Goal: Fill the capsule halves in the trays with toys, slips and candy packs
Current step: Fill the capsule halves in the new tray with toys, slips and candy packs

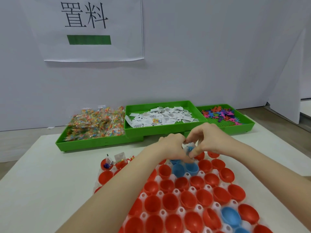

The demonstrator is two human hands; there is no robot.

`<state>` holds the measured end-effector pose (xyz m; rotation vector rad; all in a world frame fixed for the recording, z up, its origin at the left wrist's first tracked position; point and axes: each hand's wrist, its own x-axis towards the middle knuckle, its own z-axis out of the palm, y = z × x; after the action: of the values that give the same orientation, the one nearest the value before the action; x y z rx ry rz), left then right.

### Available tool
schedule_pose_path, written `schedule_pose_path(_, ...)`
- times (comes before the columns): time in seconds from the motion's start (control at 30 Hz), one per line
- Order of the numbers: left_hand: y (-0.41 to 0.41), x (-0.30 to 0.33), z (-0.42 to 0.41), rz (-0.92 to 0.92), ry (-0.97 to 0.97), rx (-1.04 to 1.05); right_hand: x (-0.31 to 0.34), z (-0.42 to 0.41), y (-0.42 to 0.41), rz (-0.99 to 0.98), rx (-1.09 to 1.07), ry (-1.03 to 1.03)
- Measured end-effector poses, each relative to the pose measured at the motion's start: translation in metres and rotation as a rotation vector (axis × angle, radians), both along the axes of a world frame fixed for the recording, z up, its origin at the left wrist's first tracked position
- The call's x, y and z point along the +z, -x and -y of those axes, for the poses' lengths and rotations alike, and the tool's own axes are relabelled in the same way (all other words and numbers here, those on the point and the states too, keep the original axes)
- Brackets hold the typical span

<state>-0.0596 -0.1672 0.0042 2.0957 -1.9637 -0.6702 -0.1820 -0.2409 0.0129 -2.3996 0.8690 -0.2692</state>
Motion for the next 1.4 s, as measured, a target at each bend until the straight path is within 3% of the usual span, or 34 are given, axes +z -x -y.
schedule_pose_path(0.33, -0.003, 0.006, -0.003, -0.091, -0.013, 0.023, 0.001, -0.006, 0.003, 0.069, 0.043, 0.001)
schedule_pose_path(0.5, 0.001, 0.005, -0.002, -0.074, 0.025, 0.018, 0.002, -0.011, -0.003, -0.076, 0.089, 0.150)
schedule_pose_path(0.67, 0.000, 0.004, -0.002, -0.089, 0.031, 0.015, 0.008, -0.009, -0.011, -0.189, 0.119, 0.168)
schedule_pose_path(0.87, -0.003, 0.008, -0.004, -0.103, 0.018, -0.012, 0.007, -0.003, -0.001, -0.102, 0.107, 0.022)
schedule_pose_path(1.13, -0.004, 0.009, -0.004, -0.133, -0.031, -0.013, 0.015, -0.009, 0.010, -0.057, 0.107, 0.017)
schedule_pose_path(1.2, -0.007, 0.010, -0.004, -0.166, -0.052, -0.005, 0.023, -0.004, 0.019, 0.050, 0.082, -0.013)
schedule_pose_path(1.3, -0.016, 0.015, -0.010, -0.242, -0.028, 0.015, 0.025, 0.022, 0.030, 0.467, -0.130, -0.104)
schedule_pose_path(1.37, -0.028, 0.022, -0.019, -0.318, 0.116, 0.073, 0.016, 0.049, 0.035, 0.645, -0.406, -0.039)
schedule_pose_path(1.4, -0.039, 0.026, -0.023, -0.384, 0.262, 0.138, 0.009, 0.062, 0.036, 0.618, -0.537, 0.013)
